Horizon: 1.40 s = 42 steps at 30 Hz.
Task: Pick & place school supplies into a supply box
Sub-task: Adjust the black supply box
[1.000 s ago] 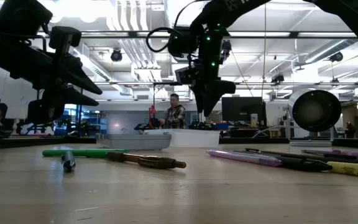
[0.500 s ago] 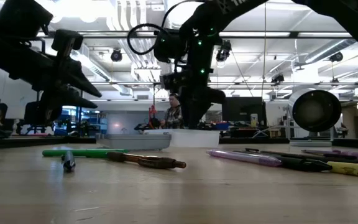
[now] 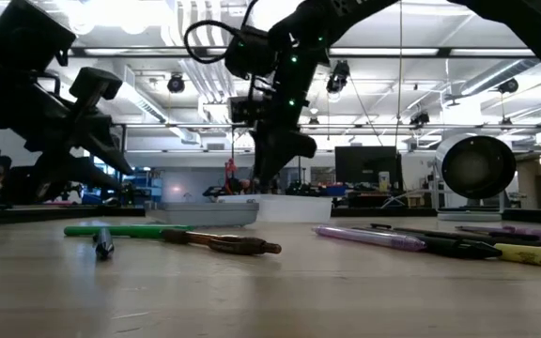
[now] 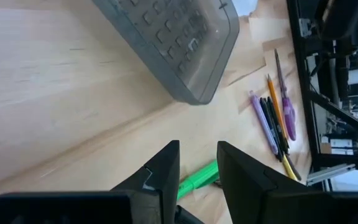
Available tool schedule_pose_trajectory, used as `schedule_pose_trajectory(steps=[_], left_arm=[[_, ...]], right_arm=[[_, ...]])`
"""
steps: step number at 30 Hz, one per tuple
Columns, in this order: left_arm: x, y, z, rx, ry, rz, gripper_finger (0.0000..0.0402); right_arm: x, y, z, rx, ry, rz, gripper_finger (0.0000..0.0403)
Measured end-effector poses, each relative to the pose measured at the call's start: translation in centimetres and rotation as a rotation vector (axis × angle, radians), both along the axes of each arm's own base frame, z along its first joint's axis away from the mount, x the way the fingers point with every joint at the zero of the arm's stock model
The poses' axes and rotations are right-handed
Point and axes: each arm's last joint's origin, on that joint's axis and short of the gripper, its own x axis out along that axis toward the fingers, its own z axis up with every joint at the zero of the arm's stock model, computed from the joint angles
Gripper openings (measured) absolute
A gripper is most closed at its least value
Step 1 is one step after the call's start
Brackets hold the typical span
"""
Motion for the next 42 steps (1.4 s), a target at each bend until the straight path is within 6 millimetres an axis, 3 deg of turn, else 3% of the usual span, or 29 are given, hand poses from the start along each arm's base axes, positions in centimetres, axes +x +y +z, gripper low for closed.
schedule_pose_trajectory(steps=[4, 10, 13, 17, 22, 26, 31, 42], left_arm=[[-0.2, 0.2, -0.3, 0.013, 0.027, 0.071, 0.0092], [-1.2, 0.9, -1.3, 0.035, 0.133, 0.263, 0.0092], [-1.3, 1.1, -1.4, 0.035, 0.142, 0.28, 0.0092], [-1.2, 1.4, -1.3, 0.03, 0.133, 0.301, 0.0092], [-1.2, 1.7, -1.4, 0.031, 0.143, 0.325, 0.0092], [-1.3, 1.9, -2.1, 0.039, 0.193, 0.333, 0.0092], [-1.0, 2.2, -2.8, 0.05, 0.242, 0.354, 0.0092], [0.7, 3.8, -3.4, 0.092, 0.218, 0.399, 0.0092]], right_arm=[[0.0, -0.3, 1.0, 0.057, -0.077, -0.206, 0.0152], [-2.2, -2.4, 2.9, 0.16, -0.098, -0.608, 0.0139], [-3.8, -3.9, 1.9, 0.271, -0.008, -0.774, 0.0135], [-5.0, -6.4, 0.7, 0.351, -0.016, -0.929, 0.0127], [-5.3, -7.2, 0.6, 0.436, -0.01, -0.91, 0.0115], [-4.6, -5.4, 0.8, 0.548, 0.017, -0.826, 0.0102], [-3.3, -2.5, -0.6, 0.46, 0.047, -0.741, 0.0085], [-2.5, -2.2, -2.0, 0.463, 0.036, -0.749, 0.0069]])
